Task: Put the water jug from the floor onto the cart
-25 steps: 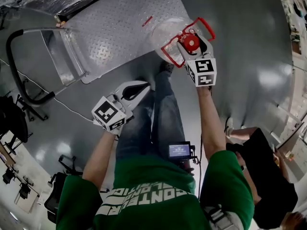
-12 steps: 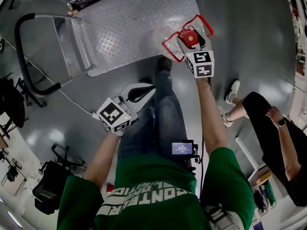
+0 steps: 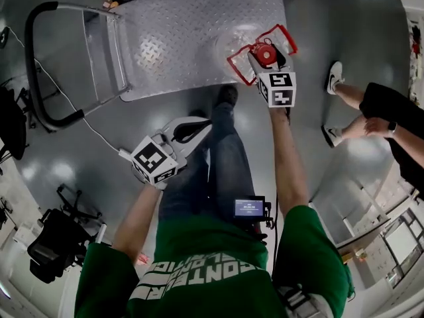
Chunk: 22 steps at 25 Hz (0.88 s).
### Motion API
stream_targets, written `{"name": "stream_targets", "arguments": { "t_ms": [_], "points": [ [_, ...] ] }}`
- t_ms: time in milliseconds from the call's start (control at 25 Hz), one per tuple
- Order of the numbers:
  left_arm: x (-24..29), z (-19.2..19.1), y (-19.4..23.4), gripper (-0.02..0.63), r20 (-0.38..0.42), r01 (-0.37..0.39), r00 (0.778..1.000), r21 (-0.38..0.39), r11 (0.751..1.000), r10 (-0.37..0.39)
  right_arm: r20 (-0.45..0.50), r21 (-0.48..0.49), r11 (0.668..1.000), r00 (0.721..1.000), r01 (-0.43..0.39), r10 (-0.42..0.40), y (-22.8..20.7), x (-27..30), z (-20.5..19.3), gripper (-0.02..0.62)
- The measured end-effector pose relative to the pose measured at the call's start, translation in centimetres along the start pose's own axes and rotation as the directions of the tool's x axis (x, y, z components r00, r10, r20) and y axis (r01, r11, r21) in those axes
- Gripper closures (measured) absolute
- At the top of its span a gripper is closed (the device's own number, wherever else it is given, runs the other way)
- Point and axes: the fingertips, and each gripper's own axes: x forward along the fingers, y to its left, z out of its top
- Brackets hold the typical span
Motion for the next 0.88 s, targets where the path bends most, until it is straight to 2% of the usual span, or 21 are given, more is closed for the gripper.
{"name": "stream_targets", "arguments": {
  "t_ms": [400,880],
  "points": [
    [0.8,1.9,1.9,0.597,0.035,-0.045,0.998,-0.027,0.999,0.046,-0.042,0.002,1.000,0.999,-0.001,0.002,-1.6,4.0,0.0,0.295],
    [0.3,1.8,3.9,0.597,0.058,-0.103,0.993,-0.067,0.992,0.107,-0.064,-0.013,1.000,0.998,-0.014,0.013,-1.9,6.6,0.1,0.295]
  ]
}}
